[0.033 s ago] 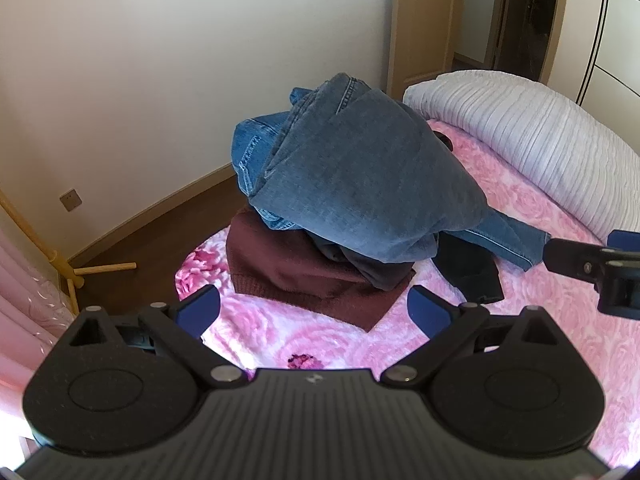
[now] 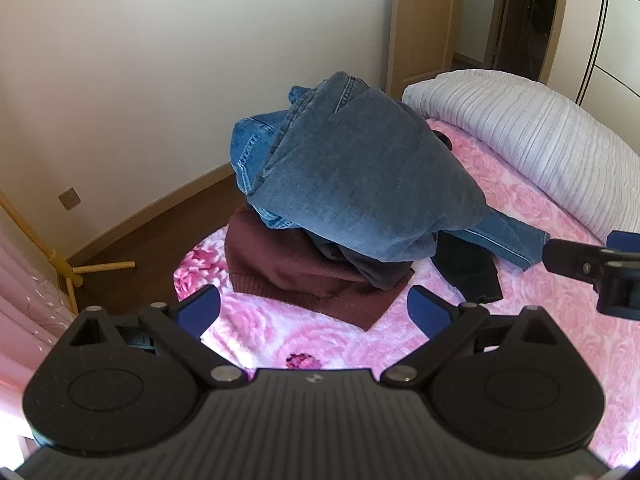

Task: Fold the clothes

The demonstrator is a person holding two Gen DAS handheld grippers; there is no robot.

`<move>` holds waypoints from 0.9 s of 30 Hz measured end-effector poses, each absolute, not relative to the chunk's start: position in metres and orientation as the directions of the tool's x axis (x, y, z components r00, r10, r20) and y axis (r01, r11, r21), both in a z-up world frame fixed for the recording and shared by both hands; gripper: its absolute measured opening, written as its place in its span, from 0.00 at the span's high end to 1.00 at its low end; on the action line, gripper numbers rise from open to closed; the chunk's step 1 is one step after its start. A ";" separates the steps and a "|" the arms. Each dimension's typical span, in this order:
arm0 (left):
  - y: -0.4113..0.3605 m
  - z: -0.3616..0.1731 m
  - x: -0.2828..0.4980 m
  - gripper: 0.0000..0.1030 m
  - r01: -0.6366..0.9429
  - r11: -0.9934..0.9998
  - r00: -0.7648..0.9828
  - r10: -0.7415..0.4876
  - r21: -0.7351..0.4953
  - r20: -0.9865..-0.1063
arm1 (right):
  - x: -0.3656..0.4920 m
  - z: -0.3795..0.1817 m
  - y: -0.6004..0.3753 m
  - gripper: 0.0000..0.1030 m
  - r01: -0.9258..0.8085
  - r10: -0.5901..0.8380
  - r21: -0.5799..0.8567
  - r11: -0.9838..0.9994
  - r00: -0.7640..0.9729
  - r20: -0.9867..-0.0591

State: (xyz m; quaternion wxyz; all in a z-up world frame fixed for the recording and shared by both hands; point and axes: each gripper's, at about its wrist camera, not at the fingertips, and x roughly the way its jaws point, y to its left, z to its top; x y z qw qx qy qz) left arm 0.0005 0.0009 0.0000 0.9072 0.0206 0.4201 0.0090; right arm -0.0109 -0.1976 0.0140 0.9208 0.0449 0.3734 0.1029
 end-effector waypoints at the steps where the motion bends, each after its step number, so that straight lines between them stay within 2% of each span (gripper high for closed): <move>1: 0.001 0.000 0.001 0.04 -0.002 0.999 0.645 0.030 0.038 -0.763 | -0.011 0.014 -0.198 0.10 -0.156 0.224 0.161 0.975 0.699 -0.679; 27: 0.001 -0.010 0.005 0.05 0.010 1.000 0.632 0.010 0.021 -0.775 | -0.006 0.007 -0.196 0.10 -0.169 0.226 0.150 0.974 0.684 -0.694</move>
